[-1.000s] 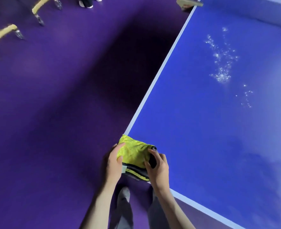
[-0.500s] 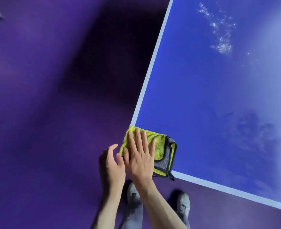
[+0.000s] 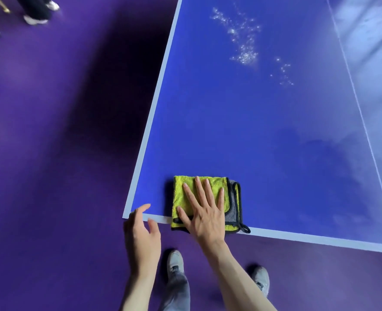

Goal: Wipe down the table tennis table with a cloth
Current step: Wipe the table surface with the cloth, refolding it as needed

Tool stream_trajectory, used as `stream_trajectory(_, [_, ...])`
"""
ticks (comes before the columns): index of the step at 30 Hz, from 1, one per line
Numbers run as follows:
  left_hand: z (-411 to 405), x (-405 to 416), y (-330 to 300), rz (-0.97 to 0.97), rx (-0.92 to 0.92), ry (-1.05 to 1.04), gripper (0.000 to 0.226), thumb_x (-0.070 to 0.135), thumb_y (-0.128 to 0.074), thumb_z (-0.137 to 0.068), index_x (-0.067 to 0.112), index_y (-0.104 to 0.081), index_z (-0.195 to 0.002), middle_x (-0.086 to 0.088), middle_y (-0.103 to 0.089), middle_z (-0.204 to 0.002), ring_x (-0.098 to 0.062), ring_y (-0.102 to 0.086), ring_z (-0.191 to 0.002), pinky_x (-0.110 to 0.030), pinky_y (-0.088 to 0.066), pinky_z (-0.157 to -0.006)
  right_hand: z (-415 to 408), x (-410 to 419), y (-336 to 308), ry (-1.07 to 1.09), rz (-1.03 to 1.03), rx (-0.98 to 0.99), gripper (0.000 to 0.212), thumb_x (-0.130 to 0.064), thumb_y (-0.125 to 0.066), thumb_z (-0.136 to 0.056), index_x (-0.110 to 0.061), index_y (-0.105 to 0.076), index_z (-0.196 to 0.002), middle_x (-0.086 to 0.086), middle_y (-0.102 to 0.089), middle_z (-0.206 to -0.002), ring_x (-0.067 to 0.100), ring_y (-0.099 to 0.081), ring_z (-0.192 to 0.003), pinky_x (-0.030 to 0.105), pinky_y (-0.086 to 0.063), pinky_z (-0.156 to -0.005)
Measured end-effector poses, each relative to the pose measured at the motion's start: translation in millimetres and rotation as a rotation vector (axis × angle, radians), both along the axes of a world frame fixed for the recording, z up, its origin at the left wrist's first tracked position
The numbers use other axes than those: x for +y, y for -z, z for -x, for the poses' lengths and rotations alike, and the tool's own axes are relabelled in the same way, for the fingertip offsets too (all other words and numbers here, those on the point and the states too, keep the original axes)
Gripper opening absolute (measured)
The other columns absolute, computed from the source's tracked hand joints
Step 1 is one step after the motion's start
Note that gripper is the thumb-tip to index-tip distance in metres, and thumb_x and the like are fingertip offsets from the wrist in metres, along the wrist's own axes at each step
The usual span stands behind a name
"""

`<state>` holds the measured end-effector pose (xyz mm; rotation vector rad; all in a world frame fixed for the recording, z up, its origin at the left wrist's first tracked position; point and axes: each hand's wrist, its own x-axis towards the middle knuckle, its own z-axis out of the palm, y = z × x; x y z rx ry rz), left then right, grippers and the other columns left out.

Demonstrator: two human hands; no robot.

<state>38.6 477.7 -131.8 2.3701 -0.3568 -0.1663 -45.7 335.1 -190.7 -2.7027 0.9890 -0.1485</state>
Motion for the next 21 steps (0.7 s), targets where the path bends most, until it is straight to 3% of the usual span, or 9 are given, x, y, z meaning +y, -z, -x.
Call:
stream_trajectory(11, [168, -140, 7, -0.021, -0.028, 0.283, 0.037, -0.001, -0.063, -0.090, 0.019, -0.064, -0.122, 0.006, -0.064, -0.120, -0.018, -0.054, -0.109, -0.040, -0.051, -0.092, 197, -137, -1, 0.138, 0.035, 0.016, 0.069, -0.072, -0.041, -0.099, -0.044, -0.029, -0.161, 0.000, -0.012, -0.174, 0.022, -0.006, -0.162, 0.064, -0.013, -0.126])
stream_trajectory(16, [240, -200, 13, 0.001, 0.061, 0.275, 0.028, 0.000, -0.062, -0.090, 0.020, -0.059, -0.109, 0.014, -0.059, -0.106, -0.012, -0.051, -0.097, -0.041, -0.050, -0.086, 301, -213, -1, 0.247, 0.062, 0.047, 0.072, -0.072, -0.046, -0.096, -0.047, -0.027, -0.161, 0.003, -0.008, -0.175, 0.026, -0.004, -0.162, 0.064, -0.011, -0.125])
stream_trajectory(21, [286, -233, 8, -0.012, 0.060, 0.317, 0.031, 0.000, -0.062, -0.091, 0.022, -0.060, -0.113, 0.018, -0.055, -0.106, -0.005, -0.046, -0.096, -0.034, -0.047, -0.085, 395, -280, -2, 0.359, 0.090, 0.085, 0.075, -0.070, -0.045, -0.094, -0.043, -0.027, -0.162, -0.002, -0.016, -0.174, 0.027, -0.006, -0.162, 0.065, -0.006, -0.126])
